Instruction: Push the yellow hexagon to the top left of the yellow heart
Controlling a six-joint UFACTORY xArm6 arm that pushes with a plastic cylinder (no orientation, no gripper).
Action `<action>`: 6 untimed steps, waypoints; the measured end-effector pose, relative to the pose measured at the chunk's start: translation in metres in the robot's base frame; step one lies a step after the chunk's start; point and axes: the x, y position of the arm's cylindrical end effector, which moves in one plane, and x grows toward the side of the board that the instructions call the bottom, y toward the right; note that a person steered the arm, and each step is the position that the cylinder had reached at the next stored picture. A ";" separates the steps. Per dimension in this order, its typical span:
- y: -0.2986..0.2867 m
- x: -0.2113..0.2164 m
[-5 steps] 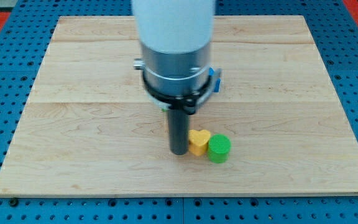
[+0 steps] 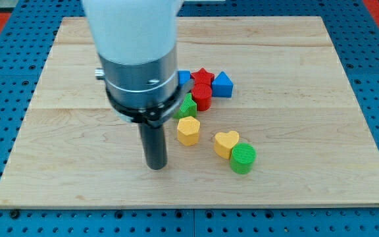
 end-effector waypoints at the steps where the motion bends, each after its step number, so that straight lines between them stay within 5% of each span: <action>1: 0.007 -0.051; 6: 0.036 -0.055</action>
